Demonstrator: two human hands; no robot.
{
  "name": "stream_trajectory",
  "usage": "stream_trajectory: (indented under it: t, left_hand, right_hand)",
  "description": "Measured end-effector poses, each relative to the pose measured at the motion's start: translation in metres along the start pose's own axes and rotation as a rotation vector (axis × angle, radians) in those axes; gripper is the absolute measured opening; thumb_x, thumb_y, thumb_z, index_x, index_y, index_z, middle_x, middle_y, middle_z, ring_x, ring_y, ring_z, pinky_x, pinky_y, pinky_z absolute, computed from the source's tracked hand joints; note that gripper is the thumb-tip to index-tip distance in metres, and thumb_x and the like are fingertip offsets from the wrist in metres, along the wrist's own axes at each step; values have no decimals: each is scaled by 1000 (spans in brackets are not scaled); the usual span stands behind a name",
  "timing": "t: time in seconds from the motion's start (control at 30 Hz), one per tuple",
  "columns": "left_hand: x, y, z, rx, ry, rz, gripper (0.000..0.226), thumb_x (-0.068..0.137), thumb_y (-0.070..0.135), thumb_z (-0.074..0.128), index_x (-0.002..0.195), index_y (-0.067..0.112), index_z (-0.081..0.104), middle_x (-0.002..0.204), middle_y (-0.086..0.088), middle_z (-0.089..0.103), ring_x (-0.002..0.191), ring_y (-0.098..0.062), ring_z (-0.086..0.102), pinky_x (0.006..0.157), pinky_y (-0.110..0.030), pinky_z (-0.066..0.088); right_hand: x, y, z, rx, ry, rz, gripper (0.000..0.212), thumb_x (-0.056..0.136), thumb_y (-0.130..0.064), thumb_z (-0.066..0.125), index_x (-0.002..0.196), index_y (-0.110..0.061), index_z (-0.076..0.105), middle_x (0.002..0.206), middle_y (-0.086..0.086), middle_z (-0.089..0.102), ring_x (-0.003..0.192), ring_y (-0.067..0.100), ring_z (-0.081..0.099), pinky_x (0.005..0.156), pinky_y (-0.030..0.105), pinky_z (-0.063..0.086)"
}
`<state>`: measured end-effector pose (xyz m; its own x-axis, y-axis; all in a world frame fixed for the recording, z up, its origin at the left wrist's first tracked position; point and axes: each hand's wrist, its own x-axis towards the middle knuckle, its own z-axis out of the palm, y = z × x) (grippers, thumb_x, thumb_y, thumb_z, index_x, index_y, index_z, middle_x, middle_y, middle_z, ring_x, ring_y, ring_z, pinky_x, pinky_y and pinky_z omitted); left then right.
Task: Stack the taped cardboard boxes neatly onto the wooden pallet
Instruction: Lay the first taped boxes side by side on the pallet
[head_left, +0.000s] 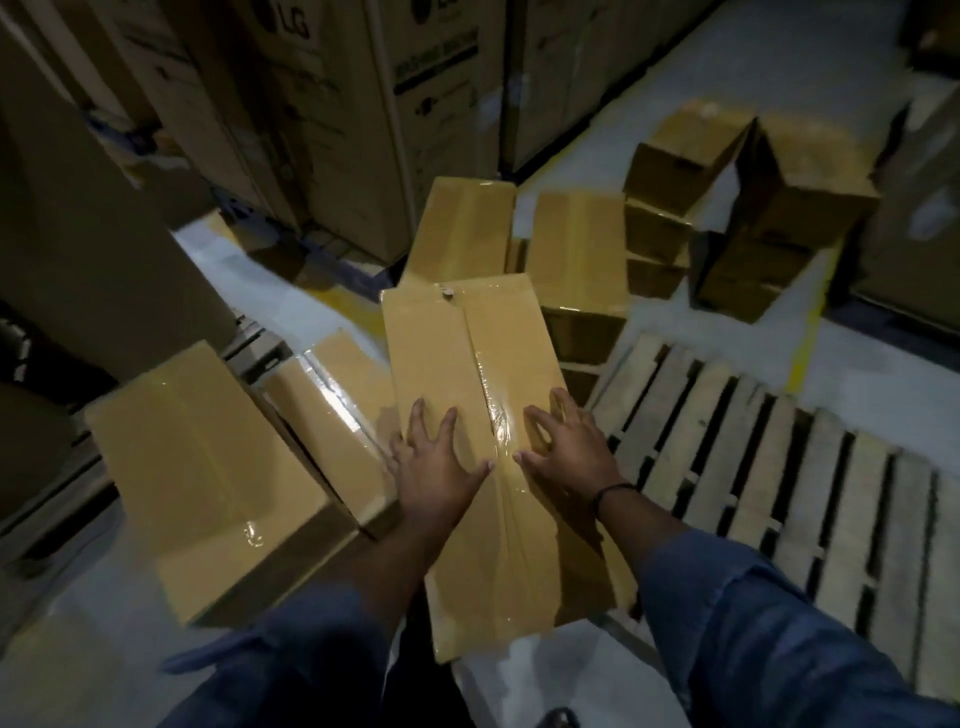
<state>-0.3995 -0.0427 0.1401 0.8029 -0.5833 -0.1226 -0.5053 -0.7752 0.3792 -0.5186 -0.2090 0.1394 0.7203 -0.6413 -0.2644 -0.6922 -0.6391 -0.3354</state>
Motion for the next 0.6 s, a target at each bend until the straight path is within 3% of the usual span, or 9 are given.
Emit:
stream_trajectory:
  t: [0.3,0.6]
  left_hand:
    - [-86,109,40,74,-119,305,93,75,78,67,154,42,33,169,6,8,146,-38,25,115,-58,32]
    - [-108,155,77,210,-294,511,93,76,76,69,154,40,35,169,2,8,146,-45,22,114,-60,31]
  right_hand:
    - [-144,127,-8,123,131,232,69,86,-71,59,145,-38,44,164,-2,16,141,35,33,114,48,36]
    - [-200,182,14,219,126,405,71,88,-67,60,149,-36,41,166,1,15,145,36,26,116,50,33]
